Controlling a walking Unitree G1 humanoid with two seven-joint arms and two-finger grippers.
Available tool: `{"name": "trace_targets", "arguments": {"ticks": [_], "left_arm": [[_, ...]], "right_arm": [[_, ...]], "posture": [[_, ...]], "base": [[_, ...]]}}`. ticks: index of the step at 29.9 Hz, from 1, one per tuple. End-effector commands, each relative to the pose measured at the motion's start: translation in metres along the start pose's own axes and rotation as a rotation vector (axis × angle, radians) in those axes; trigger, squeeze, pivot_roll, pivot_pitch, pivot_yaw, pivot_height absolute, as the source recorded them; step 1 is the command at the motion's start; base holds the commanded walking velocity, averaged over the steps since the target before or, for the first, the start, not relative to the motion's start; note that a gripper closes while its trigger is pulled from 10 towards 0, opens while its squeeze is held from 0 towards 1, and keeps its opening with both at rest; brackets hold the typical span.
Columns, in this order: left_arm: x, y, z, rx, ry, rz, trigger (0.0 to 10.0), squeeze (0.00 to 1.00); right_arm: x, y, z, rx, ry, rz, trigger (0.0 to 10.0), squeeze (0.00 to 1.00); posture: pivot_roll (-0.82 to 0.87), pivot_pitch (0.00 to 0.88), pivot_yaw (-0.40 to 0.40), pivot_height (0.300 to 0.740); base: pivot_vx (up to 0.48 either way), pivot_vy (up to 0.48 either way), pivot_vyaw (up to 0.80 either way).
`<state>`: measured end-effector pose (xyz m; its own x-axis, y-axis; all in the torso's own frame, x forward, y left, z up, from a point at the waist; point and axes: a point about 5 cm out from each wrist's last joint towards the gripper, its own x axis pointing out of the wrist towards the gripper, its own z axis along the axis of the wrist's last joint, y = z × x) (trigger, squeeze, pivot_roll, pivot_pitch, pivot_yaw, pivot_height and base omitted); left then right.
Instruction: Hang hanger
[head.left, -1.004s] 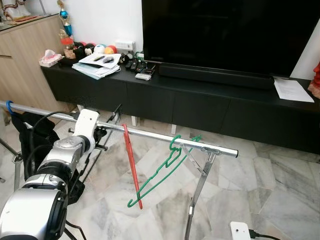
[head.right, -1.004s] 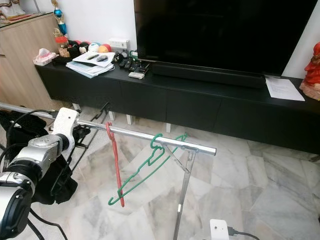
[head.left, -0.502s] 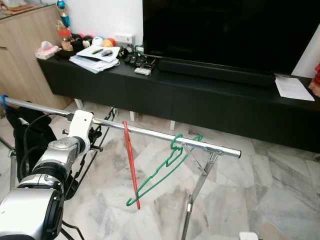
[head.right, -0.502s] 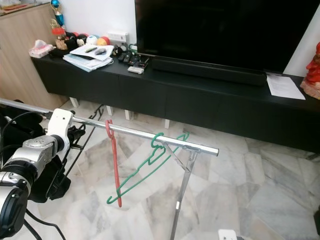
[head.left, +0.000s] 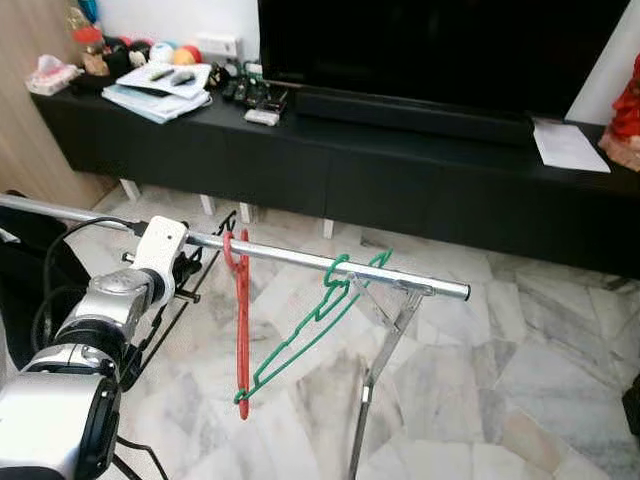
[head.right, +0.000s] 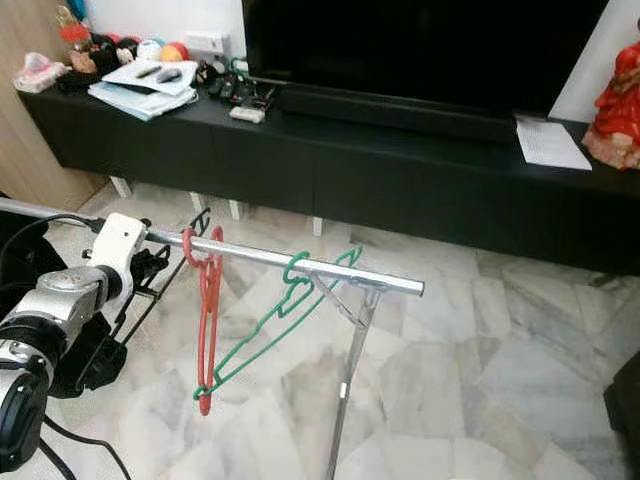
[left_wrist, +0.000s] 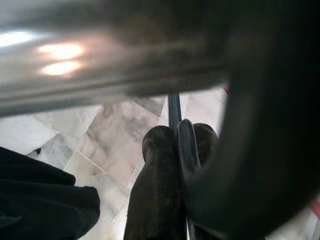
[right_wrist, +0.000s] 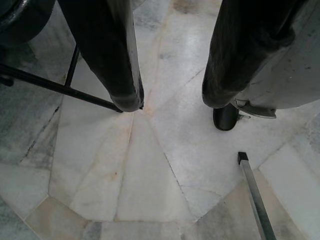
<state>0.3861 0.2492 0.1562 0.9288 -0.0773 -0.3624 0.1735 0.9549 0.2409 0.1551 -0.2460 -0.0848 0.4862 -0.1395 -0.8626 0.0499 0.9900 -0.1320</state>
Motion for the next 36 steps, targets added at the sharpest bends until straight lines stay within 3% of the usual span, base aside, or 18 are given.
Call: {"name": "trace_targets", "arguments": {"ticks": [1,11,20,21,22,30,36], "left_arm": [[-0.002,0.006,-0.003,0.010,0.030,0.030,10.0,0.00],[-0.006,0.008,-0.027,-0.061,0.054,0.035,10.0,0.00],[-0.010,0.007,-0.034,-0.087,-0.031,0.055,10.0,0.00],[-0.010,0.007,-0.034,-0.091,-0.034,0.059,10.0,0.94],[-0.011,0.009,-0.035,-0.123,-0.047,0.080,10.0,1.00],[-0.017,0.020,-0.032,-0.178,-0.113,0.153,10.0,1.00],[-0.023,0.028,-0.023,-0.203,-0.214,0.199,10.0,1.00]], "right_arm": [[-0.001,-0.004,-0.004,-0.005,0.006,-0.005,10.0,0.00],[-0.001,-0.003,0.000,-0.013,0.003,0.002,10.0,0.00],[0.000,-0.002,0.002,-0.012,-0.002,0.006,10.0,0.00],[0.000,-0.002,0.002,-0.013,-0.003,0.007,10.0,0.00],[0.000,-0.002,0.003,-0.012,-0.003,0.008,10.0,0.00],[0.000,-0.002,0.004,-0.009,-0.006,0.009,10.0,0.00],[0.000,-0.001,0.004,-0.008,-0.008,0.009,10.0,0.00]], "posture": [[0.01,0.193,-0.027,0.740],[0.02,0.188,-0.032,0.740],[0.03,0.181,-0.036,0.740],[0.03,0.179,-0.037,0.740],[0.03,0.178,-0.037,0.740],[0.04,0.177,-0.036,0.740],[0.04,0.174,-0.034,0.740]], "base": [[0.000,0.000,0.00],[0.000,0.000,0.00],[0.000,0.000,0.00],[0.000,0.000,0.00],[0.000,0.000,0.00],[0.000,0.000,0.00],[0.000,0.000,0.00]]}}
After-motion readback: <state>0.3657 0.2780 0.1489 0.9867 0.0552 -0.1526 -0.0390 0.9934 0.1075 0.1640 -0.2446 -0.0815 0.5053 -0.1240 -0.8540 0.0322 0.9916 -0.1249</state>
